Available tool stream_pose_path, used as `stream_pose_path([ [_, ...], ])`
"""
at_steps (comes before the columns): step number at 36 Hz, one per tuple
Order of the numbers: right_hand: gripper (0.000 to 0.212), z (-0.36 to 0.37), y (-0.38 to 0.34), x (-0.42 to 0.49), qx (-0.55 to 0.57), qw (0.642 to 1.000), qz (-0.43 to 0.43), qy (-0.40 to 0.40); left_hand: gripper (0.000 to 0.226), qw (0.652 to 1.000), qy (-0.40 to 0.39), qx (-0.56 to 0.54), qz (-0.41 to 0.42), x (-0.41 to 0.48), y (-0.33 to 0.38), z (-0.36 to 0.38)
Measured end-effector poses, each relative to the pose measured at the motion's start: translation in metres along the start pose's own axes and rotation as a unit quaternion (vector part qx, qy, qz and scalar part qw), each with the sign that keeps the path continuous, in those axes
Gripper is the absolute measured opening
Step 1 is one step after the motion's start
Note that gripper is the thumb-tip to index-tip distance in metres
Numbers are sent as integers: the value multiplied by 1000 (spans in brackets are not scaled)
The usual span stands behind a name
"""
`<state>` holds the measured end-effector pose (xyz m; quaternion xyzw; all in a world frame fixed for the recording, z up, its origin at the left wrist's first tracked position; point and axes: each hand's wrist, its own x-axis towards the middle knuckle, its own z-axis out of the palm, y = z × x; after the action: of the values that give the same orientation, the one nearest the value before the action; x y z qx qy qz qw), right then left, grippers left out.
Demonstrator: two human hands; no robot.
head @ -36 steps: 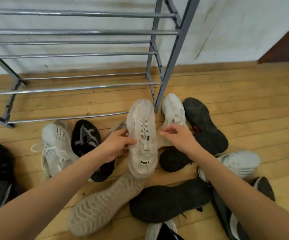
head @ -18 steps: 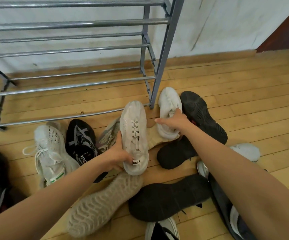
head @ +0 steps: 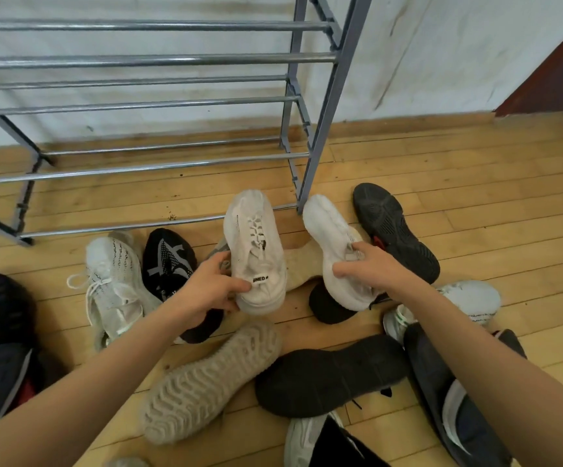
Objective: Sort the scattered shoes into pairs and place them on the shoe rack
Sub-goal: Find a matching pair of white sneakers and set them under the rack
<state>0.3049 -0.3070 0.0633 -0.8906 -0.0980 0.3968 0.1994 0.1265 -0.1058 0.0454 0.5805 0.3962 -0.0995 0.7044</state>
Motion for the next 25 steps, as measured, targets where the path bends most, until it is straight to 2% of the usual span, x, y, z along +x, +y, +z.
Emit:
stream_pose_path([
  [4,82,3,-8,-26,-30,998,-28,-37,64,999,4,-31,-6,-8,4,-10],
  [8,79,15,-33,-37,-10,997,-68,-46,50,998,16,-68,1,-13,5,-24],
  [12,82,32,-70,-34,-5,993,-110,-38,62,996,71,-49,23,-15,10,-49],
  [20,80,66,-153,-13,-48,984,-166,-34,36,986,144,-55,68,-24,17,-116],
  [23,82,82,-182,-1,-63,981,-178,-37,35,979,184,-56,68,-24,14,-144],
  [25,82,93,-203,6,-65,979,-189,-39,41,974,207,-61,64,-21,11,-164],
])
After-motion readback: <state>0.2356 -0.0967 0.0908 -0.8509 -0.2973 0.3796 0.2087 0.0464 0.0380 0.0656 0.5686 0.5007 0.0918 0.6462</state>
